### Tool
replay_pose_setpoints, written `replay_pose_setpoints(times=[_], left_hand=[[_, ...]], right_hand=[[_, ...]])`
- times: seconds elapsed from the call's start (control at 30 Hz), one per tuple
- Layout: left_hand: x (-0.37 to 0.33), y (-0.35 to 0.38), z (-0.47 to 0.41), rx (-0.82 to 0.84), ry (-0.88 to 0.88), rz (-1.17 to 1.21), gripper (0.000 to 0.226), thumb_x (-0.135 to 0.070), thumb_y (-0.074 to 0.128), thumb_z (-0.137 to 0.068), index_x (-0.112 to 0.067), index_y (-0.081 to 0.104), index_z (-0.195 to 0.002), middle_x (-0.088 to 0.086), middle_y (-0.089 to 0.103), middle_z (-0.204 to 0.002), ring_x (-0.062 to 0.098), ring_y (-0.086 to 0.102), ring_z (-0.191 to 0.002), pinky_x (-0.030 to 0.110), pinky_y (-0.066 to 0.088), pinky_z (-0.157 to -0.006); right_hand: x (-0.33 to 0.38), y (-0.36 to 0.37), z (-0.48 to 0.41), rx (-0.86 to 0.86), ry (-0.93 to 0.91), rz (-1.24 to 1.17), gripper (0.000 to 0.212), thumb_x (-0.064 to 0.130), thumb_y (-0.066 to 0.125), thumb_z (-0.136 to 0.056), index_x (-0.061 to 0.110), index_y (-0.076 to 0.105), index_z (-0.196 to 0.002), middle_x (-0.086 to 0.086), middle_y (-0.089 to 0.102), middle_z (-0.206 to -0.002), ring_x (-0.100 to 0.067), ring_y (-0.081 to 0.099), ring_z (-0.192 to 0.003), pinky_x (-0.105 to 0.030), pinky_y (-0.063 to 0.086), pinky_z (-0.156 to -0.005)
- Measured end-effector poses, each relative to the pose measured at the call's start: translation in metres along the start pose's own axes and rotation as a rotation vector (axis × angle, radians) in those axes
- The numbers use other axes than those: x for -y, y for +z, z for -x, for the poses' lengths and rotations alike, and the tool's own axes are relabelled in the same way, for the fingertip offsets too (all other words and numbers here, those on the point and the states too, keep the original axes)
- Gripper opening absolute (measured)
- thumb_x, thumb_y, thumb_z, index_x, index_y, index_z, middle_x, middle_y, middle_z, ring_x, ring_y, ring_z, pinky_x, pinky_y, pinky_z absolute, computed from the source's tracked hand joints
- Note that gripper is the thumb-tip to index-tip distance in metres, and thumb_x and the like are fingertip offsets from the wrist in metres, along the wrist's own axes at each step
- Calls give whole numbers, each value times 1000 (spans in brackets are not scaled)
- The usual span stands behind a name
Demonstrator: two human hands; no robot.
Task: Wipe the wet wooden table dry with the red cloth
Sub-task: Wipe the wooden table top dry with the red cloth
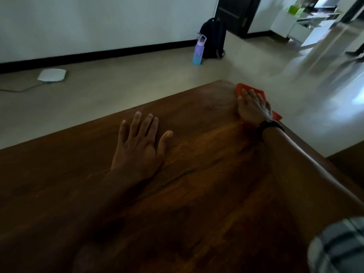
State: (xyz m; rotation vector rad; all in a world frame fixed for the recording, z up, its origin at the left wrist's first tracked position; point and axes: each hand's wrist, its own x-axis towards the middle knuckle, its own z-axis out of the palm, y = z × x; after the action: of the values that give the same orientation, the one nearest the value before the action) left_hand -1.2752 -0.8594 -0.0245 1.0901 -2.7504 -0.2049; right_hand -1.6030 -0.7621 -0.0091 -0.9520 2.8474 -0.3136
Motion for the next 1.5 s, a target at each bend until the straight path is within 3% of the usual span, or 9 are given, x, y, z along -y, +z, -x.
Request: replay_pose_setpoints(times=[0.13, 0.23, 0.37, 0.6, 0.87, 1.1, 1.5], left_hand=[[0, 2, -2, -8, 18, -3, 77, -66, -8, -90, -24, 15, -151, -6, 9, -159, 14, -11, -147, 46, -6, -119], [2, 1, -3, -15, 15, 12, 75, -65, -6, -90, -25, 15, -151, -7, 9, -159, 13, -12, -146, 46, -6, -119], [1, 0, 3, -9, 16, 29, 78, -64, -10, -88, -27, 12, -152, -8, 8, -160, 12, -11, -146, 44, -3, -120], [2, 0, 2, -47, 28, 26, 76, -63, -7, -91, -24, 19, -150, -7, 15, -158, 15, -4, -148, 46, 2, -120], [1, 4, -2, -29, 23, 24, 76, -63, -7, -90, -24, 17, -151, -6, 13, -159, 15, -6, -147, 47, -1, -119], [4, 0, -1, -13, 5, 40, 69, -61, -3, -92, -31, 19, -150, -11, 16, -158, 13, -3, -147, 48, 1, -119], [-2, 1, 1, -19, -17, 8, 66, -57, 4, -95, -24, 25, -149, -6, 20, -157, 18, 3, -147, 49, 5, -117]], right_hand=[[57, 10, -38, 41, -92, -1, 55, 46, 15, -105, 31, 9, -157, 3, 2, -166, -19, 0, -152, -45, -2, -122], [103, 18, -16, 69, -253, 19, 53, 42, 18, -106, 28, 12, -157, 1, 5, -166, -22, 3, -152, -47, 0, -121], [92, 30, 38, 61, -423, 56, 56, 45, 18, -106, 29, 4, -157, 3, -1, -165, -19, 0, -152, -46, -1, -120], [47, 7, -47, 23, 21, 7, 60, 47, 15, -103, 25, 7, -158, 0, 0, -166, -21, 1, -152, -48, 1, -122], [43, 16, -7, 59, -262, 66, 55, 48, 17, -105, 33, 7, -157, 7, 0, -165, -16, 0, -152, -45, -2, -121], [37, 5, -25, 44, -62, 8, 57, 47, 17, -104, 29, 9, -157, 3, 1, -166, -20, 1, -152, -47, 0, -122], [-123, -20, 119, -22, 299, -17, 60, 58, 13, -101, 36, 5, -156, 2, 6, -166, -23, 6, -151, -49, 0, -121]])
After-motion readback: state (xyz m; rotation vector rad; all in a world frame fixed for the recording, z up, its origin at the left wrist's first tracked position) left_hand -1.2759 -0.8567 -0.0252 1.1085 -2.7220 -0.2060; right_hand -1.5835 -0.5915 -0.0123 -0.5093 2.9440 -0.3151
